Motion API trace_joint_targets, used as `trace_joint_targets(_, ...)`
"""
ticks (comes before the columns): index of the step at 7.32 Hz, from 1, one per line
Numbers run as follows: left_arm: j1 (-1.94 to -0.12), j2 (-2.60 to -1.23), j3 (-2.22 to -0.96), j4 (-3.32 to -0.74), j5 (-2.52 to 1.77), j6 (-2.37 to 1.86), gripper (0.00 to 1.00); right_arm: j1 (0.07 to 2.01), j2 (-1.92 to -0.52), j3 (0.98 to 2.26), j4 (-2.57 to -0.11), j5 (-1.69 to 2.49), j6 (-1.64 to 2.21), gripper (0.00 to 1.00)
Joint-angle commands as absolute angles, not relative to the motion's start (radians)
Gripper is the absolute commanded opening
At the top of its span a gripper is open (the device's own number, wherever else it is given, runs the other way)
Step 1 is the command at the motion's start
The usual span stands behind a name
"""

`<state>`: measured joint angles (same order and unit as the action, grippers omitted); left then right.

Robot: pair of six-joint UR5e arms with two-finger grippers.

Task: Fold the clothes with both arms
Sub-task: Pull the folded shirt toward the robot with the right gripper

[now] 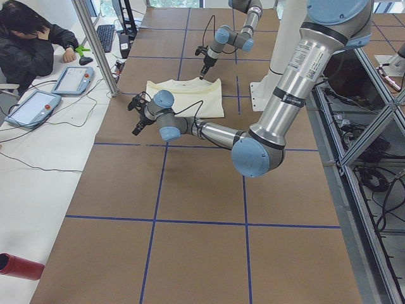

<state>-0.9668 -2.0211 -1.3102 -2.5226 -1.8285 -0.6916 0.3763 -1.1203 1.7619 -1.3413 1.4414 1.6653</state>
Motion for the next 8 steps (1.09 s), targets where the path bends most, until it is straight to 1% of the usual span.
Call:
trace_joint_targets(1,-0.963,-2.003,-1.336,-2.520,-1.830,-0.696,1.00,0.351,-1.158,1.822,-1.344,1.427,1.619,1.00)
trace_joint_targets(3,-0.962,-2.003,-1.330,-2.522,-1.888,-0.699,1.00,0.351,-1.152,1.891,-1.341,1.452,1.389,1.00)
trace_joint_targets(5,-0.962,-2.003,-1.328,-2.522,-1.890,-0.699,1.00,0.304,-1.155,1.901,-1.328,1.445,1.274,1.00)
trace_joint_targets(6,-0.962,-2.002,-1.327,-2.522,-1.890,-0.701,1.00,0.278,-1.155,1.904,-1.328,1.434,1.197,0.79)
trace_joint_targets(7,-0.962,-2.002,-1.327,-2.522,-1.890,-0.701,1.00,0.264,-1.163,1.905,-1.290,1.433,1.110,0.67)
trace_joint_targets(8,-0.962,-2.002,-1.327,-2.520,-1.890,-0.701,1.00,0.252,-1.199,1.901,-1.222,1.434,1.082,0.60)
